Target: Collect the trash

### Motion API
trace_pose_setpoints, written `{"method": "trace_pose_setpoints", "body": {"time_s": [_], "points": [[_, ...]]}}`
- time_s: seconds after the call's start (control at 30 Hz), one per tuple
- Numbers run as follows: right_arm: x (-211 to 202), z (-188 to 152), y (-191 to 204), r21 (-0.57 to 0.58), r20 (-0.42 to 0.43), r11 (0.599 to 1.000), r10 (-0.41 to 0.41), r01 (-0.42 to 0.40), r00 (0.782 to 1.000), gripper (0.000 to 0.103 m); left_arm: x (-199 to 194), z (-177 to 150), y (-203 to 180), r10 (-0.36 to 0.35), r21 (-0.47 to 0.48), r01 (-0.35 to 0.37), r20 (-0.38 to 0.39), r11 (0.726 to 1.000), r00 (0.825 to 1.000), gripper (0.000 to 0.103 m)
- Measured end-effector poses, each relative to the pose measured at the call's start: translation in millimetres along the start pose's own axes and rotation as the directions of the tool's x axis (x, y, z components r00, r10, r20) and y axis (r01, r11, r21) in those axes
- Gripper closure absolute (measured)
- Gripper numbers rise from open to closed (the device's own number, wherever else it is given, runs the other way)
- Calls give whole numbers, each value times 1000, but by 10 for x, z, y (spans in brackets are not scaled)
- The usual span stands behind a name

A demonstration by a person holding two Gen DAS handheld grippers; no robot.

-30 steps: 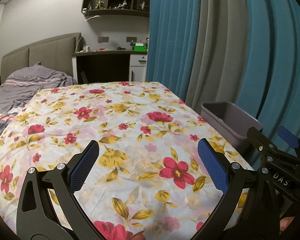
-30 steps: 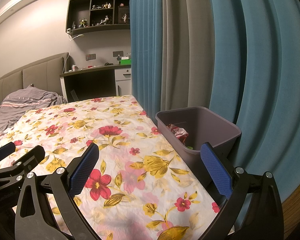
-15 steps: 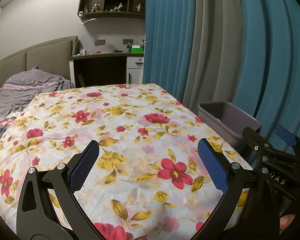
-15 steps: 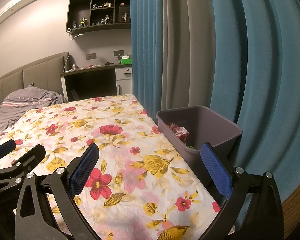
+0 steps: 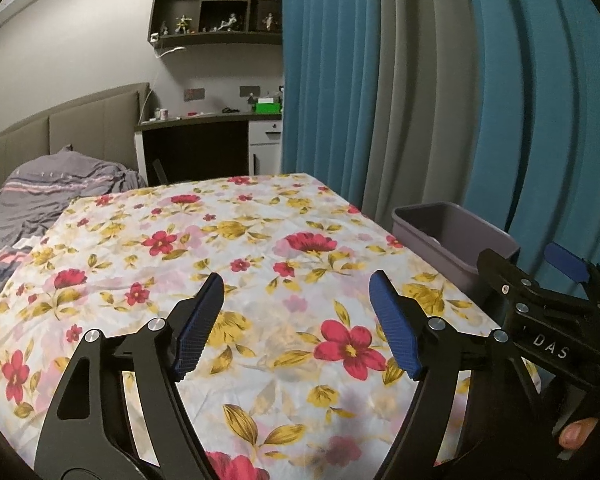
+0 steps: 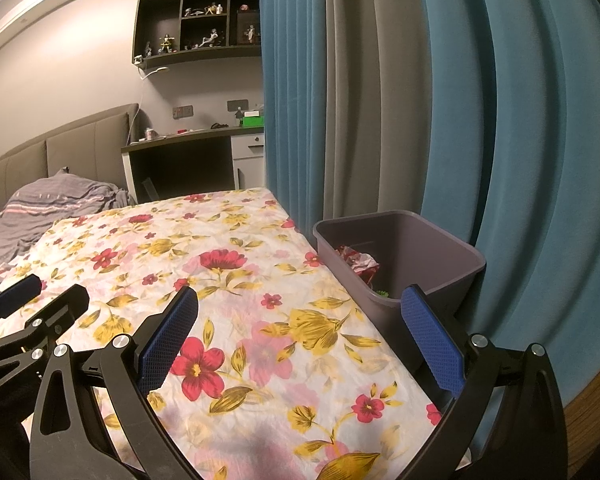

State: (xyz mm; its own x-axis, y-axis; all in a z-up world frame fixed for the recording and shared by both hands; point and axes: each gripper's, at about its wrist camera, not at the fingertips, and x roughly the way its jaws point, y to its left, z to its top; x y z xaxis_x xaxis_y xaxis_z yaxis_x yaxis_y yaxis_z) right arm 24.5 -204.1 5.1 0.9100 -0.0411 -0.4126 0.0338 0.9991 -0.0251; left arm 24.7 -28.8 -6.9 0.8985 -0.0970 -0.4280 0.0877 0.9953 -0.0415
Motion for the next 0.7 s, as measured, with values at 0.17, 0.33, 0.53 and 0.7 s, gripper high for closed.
{"method": "trace_pose_setpoints", "body": {"time_s": [0.17,0.33,0.53,0.7], "points": [[4,4,-4,2,-2,1000,0,0,1000,6,5,6,17,7,-8,-7,-7,1000,1000,29],[3,9,1,2,0,1000,2,-2,1000,6,-26,21,35,27,-9,-27,5,1000,1000,20],[-11,-2,43,5,-1,1000,3,-3,1000,6,-57,40,81,61,-24,-60,16,998,998,9],[-7,-5,42,6,0,1000,1,-1,1000,6,-32,28,148,66,-51,-66,-10,996,998,6]]}}
